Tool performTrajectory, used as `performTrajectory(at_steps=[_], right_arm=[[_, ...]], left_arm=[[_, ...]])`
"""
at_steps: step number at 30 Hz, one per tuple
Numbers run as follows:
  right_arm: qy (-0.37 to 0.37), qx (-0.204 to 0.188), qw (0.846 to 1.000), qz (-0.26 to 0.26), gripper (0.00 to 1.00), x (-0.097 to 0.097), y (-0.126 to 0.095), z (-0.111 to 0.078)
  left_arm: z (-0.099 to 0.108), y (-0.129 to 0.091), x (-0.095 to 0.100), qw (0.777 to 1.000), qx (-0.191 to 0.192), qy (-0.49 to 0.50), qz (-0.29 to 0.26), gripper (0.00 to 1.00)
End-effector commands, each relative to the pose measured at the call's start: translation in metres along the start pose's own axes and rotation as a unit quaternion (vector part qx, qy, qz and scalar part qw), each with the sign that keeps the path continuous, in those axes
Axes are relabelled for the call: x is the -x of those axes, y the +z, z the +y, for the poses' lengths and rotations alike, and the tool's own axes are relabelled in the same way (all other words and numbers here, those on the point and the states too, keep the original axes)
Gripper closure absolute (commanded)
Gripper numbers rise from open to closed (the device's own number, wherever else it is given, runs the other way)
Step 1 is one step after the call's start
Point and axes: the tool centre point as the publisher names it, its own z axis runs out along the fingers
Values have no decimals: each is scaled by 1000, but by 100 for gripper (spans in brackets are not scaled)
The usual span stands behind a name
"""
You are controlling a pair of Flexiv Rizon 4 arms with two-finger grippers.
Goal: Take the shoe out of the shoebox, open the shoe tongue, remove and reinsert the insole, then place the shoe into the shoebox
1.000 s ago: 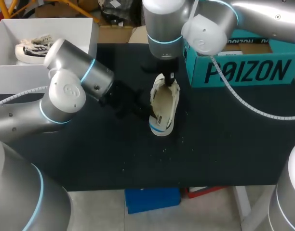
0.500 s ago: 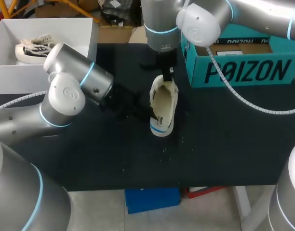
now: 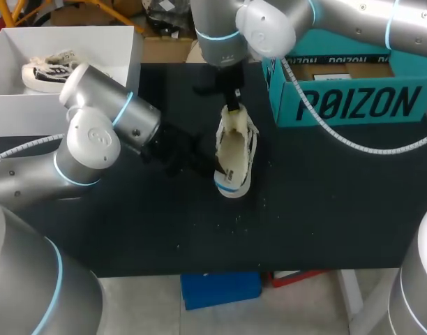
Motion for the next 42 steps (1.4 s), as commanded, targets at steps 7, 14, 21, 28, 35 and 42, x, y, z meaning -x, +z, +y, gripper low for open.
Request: performTrajectory(at_steps=[7, 14, 21, 28, 35, 42], right_arm=[[-10, -8, 1000, 13, 100, 22, 8, 4], [-17, -10, 1000, 13, 100, 36, 12, 9], [-28, -11, 999, 18, 100, 48, 20, 16], [-34, -6, 999, 32, 100, 50, 29, 22], [-28, -5, 999, 26, 100, 48, 23, 18], [10, -26, 1000, -13, 0, 38, -5, -10]], left_arm=[[-2, 6, -3, 1000, -5, 0, 3, 100], [-3, 6, -8, 1000, -6, -6, 7, 100], [-3, 8, -9, 1000, -10, -9, 10, 100], [-1, 7, -9, 1000, -11, -11, 14, 100], [-3, 6, -7, 1000, -9, -11, 18, 100], [-8, 5, 1, 1000, -5, 2, 19, 100]])
